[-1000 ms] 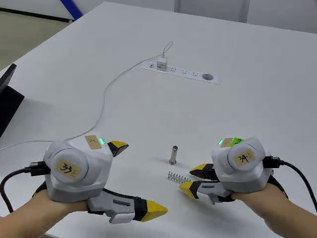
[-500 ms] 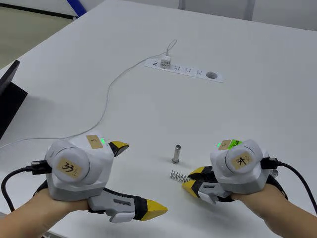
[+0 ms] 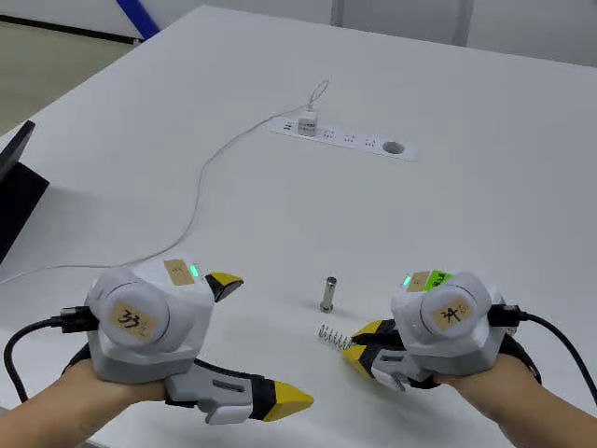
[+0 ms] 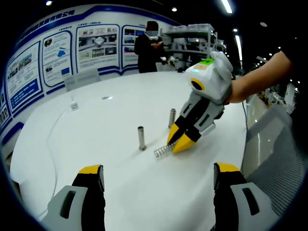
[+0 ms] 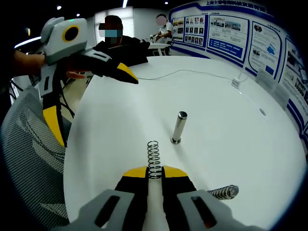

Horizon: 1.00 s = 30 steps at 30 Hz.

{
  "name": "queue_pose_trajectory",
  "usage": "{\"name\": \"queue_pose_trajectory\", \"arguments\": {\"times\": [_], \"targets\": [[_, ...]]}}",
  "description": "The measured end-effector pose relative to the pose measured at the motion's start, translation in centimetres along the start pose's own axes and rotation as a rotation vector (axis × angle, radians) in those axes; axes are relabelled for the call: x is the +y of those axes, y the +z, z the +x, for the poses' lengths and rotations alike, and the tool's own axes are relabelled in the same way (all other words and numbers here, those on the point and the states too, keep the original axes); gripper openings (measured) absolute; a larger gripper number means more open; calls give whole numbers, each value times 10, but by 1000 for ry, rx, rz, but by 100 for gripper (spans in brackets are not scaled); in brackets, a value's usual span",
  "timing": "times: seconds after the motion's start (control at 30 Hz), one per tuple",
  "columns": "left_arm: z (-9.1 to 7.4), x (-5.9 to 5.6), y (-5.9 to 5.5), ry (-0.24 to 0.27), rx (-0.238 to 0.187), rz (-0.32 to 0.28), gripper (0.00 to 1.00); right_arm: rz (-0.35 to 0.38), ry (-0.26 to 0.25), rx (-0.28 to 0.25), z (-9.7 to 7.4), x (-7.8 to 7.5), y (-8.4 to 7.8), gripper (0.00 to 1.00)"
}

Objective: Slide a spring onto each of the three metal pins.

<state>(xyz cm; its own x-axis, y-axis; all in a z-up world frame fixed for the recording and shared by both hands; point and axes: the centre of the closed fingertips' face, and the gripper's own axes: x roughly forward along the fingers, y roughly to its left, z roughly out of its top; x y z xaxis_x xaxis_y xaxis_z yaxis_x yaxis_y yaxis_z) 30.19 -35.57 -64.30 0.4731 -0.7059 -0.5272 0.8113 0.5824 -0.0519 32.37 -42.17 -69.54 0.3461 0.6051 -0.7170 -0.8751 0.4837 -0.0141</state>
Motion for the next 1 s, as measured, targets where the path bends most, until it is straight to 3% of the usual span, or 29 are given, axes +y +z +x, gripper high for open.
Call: {"name": "queue_pose_trajectory", "arguments": {"times": [0.47,0.67,0.9,1.0], "targets": [[9,-12,16,-36,-16,42,92,-25,-10,-52,-37,3,11,11],[11,-22,24,-74,-24,70,84,-7,-9,-77,-54,4,14,11],[11,-38,46,-123,-97,110,73,-36,4,-97,-71,15,21,11],[12,-43,50,-142,-102,130,67,-49,7,-102,-75,20,23,11]]}}
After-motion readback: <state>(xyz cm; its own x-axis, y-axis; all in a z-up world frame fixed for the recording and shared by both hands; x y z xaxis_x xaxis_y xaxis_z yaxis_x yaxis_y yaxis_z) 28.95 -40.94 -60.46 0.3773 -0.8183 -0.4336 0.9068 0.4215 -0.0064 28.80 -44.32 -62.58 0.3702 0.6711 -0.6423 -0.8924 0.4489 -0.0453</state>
